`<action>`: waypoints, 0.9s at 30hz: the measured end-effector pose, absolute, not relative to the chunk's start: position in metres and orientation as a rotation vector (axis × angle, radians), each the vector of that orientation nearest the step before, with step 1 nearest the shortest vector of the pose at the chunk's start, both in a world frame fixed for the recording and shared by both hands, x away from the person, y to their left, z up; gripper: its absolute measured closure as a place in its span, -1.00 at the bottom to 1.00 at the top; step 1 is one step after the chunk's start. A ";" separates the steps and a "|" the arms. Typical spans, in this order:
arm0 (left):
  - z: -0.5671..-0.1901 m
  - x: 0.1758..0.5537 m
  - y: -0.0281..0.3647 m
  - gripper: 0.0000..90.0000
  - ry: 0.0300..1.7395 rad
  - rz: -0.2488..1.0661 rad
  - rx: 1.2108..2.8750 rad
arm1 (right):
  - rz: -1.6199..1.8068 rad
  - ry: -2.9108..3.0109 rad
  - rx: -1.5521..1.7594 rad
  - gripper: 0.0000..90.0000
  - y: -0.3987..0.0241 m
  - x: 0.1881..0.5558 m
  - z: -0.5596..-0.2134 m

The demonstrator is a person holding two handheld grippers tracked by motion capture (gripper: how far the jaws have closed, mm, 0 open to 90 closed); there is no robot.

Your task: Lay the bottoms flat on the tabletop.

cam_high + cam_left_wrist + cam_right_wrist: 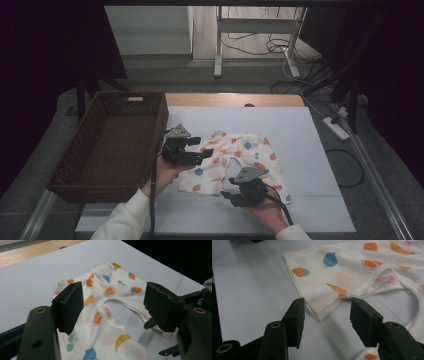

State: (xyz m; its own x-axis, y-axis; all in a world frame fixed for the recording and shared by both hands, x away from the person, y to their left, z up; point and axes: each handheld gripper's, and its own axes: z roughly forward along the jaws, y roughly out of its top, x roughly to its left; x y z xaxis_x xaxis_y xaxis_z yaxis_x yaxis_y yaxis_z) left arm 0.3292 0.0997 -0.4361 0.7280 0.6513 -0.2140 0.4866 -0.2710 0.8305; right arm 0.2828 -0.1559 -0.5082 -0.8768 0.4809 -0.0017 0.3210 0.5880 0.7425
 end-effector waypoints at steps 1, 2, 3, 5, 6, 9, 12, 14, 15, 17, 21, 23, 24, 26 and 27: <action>-0.436 0.329 0.099 -0.30 0.873 0.206 1.930 | 1.158 2.617 0.662 0.01 -0.153 0.283 -0.509; -0.436 0.329 0.099 -0.30 0.874 0.206 1.931 | 1.155 2.618 0.655 0.01 -0.151 0.282 -0.510; -0.436 0.329 0.099 -0.30 0.872 0.206 1.932 | 1.152 2.623 0.645 0.01 -0.149 0.282 -0.510; -0.436 0.329 0.099 -0.30 0.872 0.206 1.932 | 1.145 2.631 0.623 0.01 -0.144 0.281 -0.511; -0.436 0.329 0.099 -0.30 0.871 0.206 1.932 | 1.139 2.637 0.612 0.01 -0.143 0.281 -0.512; -0.436 0.329 0.099 -0.30 0.874 0.206 1.931 | 1.133 2.646 0.602 0.01 -0.138 0.282 -0.513; -0.436 0.329 0.099 -0.30 0.873 0.207 1.930 | 1.140 2.650 0.601 0.01 -0.134 0.283 -0.515; -0.436 0.329 0.099 -0.30 0.873 0.207 1.931 | 1.130 2.661 0.592 0.01 -0.130 0.283 -0.517; -0.436 0.329 0.099 -0.30 0.873 0.206 1.931 | 1.123 2.666 0.592 0.01 -0.128 0.284 -0.518; -0.437 0.329 0.099 -0.30 0.873 0.204 1.931 | 1.113 2.677 0.587 0.01 -0.124 0.285 -0.521; -0.437 0.329 0.099 -0.30 0.876 0.204 1.929 | 1.097 2.685 0.589 0.01 -0.117 0.289 -0.525; -0.437 0.329 0.100 -0.30 0.876 0.206 1.929 | 1.070 2.689 0.590 0.01 -0.115 0.291 -0.527; -0.437 0.329 0.100 -0.30 0.876 0.206 1.929 | 1.056 2.692 0.593 0.01 -0.114 0.292 -0.528; -0.436 0.329 0.100 -0.30 0.876 0.207 1.928 | 1.045 2.693 0.595 0.01 -0.113 0.293 -0.531; -0.436 0.329 0.100 -0.30 0.876 0.207 1.927 | 1.043 2.693 0.593 0.01 -0.112 0.293 -0.531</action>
State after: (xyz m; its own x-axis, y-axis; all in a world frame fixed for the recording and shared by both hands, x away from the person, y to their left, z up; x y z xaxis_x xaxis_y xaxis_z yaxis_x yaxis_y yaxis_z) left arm 0.3287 0.1000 -0.4360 0.7262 0.6530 -0.2150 0.4876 -0.2688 0.8306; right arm 0.2933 -0.1124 -0.5309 -0.9011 0.4322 -0.0346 0.2961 0.6717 0.6791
